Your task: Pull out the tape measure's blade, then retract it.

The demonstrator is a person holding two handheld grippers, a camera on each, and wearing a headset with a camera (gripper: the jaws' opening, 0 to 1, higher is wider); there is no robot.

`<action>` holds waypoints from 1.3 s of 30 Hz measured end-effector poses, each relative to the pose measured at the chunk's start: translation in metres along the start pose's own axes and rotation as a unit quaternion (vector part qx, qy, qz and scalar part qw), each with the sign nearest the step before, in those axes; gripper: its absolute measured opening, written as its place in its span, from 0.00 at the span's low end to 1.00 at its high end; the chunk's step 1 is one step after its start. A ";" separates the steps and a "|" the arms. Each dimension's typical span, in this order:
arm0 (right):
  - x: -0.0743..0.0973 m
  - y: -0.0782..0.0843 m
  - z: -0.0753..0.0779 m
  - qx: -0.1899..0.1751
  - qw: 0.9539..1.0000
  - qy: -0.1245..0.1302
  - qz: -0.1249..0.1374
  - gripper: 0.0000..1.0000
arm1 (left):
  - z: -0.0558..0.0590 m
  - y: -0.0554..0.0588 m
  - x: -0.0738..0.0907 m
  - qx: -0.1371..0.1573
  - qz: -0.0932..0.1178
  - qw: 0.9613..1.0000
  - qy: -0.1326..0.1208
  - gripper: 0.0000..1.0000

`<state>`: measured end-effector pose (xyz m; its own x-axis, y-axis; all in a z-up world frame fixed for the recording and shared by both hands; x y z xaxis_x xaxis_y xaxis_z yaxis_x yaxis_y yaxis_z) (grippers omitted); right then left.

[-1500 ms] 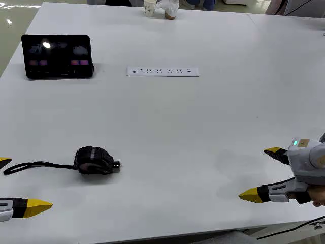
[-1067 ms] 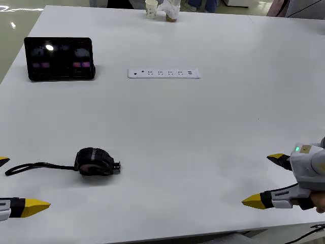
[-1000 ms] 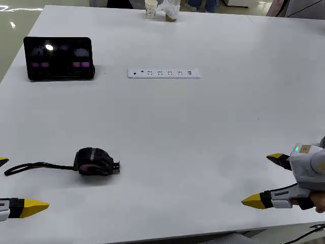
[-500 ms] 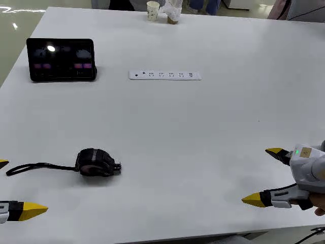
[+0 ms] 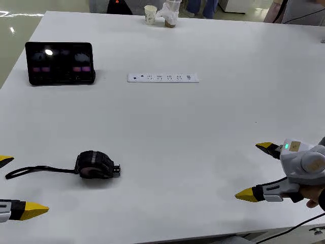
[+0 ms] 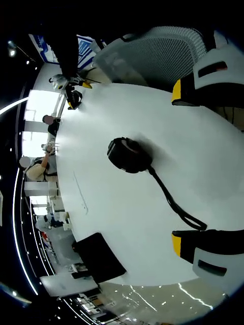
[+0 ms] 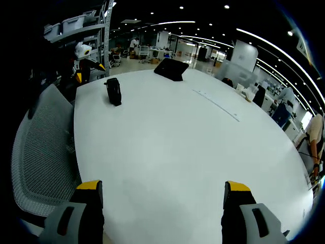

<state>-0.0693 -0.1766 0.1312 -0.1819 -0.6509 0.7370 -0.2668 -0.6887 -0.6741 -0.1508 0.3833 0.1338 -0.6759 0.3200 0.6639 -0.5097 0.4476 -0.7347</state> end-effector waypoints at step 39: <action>-0.051 -0.081 0.010 0.090 0.993 -0.074 0.009 0.99 | 0.023 -0.082 -0.059 -0.143 -0.031 0.983 0.115 0.99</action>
<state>-0.0287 -0.0905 0.1478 -0.0404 -0.6950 0.7179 -0.0892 -0.7131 -0.6954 -0.0814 0.3085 0.1517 -0.4941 0.4504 0.7436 -0.3531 0.6777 -0.6450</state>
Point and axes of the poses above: the centre of the closed fingertips' face, and the gripper's own axes: x roughly backward along the fingers, z roughly to its right, y roughly out of its underside, the point moved 9 cm from there along x, roughly backward along the fingers, and after that the axes turned 13 degrees about -y, right-handed, at the moved point
